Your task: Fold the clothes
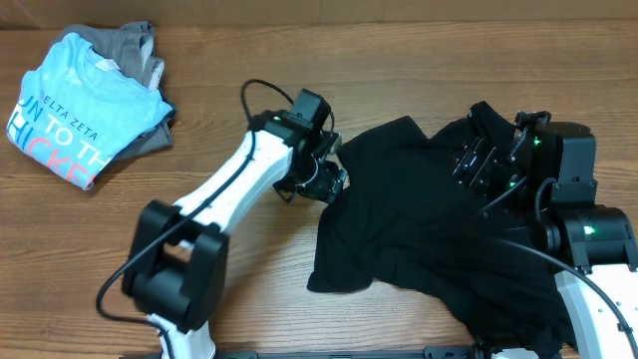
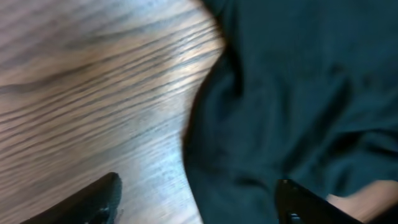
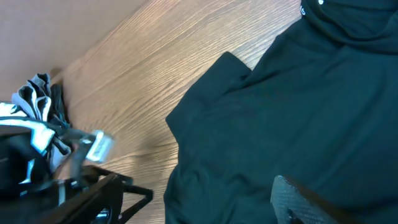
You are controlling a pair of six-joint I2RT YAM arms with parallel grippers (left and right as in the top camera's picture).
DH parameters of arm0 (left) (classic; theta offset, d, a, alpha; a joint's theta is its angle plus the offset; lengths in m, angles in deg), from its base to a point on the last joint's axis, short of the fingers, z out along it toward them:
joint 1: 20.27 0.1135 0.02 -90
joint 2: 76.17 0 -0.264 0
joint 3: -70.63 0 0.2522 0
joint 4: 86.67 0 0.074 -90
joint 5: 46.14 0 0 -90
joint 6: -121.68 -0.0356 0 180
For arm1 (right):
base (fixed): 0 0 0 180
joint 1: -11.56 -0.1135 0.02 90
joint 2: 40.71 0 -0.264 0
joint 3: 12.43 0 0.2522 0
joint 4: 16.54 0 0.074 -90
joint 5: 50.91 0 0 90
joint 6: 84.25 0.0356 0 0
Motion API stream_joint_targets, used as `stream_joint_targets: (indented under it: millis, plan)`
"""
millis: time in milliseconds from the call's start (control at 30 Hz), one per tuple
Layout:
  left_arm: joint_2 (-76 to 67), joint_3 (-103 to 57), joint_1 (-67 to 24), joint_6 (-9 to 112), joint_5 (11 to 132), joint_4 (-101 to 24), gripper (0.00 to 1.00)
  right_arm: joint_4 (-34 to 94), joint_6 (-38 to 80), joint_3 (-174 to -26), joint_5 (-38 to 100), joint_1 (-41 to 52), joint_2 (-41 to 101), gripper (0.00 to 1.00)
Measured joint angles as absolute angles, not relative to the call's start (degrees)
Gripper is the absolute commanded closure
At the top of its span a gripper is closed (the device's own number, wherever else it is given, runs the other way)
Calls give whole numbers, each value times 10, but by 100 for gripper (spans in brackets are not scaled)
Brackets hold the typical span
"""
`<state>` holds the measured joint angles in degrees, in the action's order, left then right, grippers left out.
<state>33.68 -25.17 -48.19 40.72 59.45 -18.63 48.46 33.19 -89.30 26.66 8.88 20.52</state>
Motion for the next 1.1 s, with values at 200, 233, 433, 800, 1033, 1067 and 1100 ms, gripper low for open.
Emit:
stream_joint_targets:
  millis: [200, 233, 433, 800, 1033, 1067, 1100]
  plan:
    - [385, -252, -500, 406, 584, -208, 32, 489, 328, -893, 273, 89, 205, 18]
    - [393, -252, -504, 405, 583, -211, 33, 490, 328, -893, 275, 89, 205, 17]
    - [434, -258, -518, 400, 580, -228, 96, 492, 327, -893, 290, 89, 205, 17]
    - [444, -273, -473, 464, 439, -156, 96, 529, 327, -893, 348, 89, 207, 21]
    - [444, -271, -306, 483, 359, -110, 96, 538, 327, -893, 357, 89, 210, 21]
    - [442, -271, -274, 483, 354, -108, 96, 538, 327, -893, 357, 89, 210, 21]
    - [439, -270, -250, 482, 354, -106, 96, 538, 327, -893, 357, 89, 212, 21]
